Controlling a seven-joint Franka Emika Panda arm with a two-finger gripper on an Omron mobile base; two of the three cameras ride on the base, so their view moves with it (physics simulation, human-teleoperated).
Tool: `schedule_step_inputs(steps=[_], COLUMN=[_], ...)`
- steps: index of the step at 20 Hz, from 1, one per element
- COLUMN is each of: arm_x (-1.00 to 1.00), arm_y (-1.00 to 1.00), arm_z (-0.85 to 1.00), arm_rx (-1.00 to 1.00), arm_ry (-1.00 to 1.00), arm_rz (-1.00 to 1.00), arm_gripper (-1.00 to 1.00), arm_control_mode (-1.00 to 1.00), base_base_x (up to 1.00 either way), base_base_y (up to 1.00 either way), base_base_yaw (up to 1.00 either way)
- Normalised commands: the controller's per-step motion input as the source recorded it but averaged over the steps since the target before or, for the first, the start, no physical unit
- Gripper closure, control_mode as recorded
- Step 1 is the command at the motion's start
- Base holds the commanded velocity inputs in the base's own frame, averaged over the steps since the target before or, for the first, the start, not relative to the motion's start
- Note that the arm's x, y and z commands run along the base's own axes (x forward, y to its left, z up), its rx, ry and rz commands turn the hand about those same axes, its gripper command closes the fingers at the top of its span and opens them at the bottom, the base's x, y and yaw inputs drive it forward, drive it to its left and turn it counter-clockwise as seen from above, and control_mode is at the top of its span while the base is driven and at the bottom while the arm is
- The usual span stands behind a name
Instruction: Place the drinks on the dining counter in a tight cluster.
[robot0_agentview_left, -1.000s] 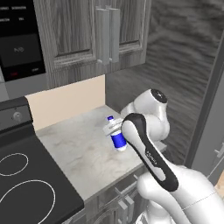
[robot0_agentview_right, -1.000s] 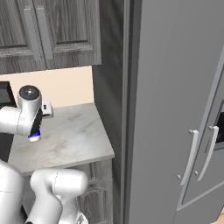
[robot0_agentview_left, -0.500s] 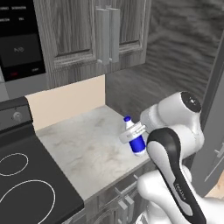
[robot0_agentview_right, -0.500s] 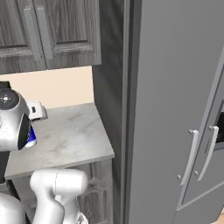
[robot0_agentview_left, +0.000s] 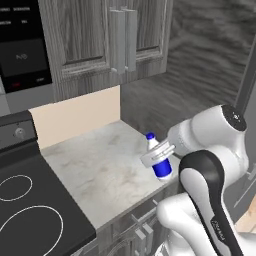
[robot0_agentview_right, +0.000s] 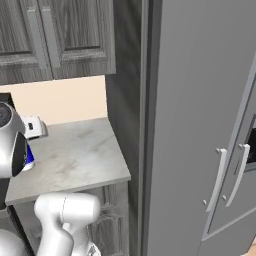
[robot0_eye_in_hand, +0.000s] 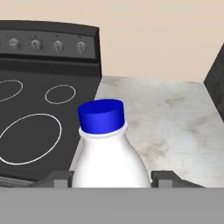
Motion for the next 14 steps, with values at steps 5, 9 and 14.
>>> schedule_step_inputs(steps=[5,9,14], arm_x=[-0.1,0.0,0.0], arm_y=[0.0,0.0,0.0], arm_z=[0.0,0.0,0.0], arm_rx=[0.0,0.0,0.0], arm_ry=[0.0,0.0,0.0], arm_rz=[0.0,0.0,0.0], arm_gripper=[1.0,1.0,1.0], arm_control_mode=[1.0,1.0,1.0], base_base_x=[-0.1,-0.33,-1.0], base_base_y=[0.0,0.0,0.24], base_base_yaw=[0.0,0.0,0.29])
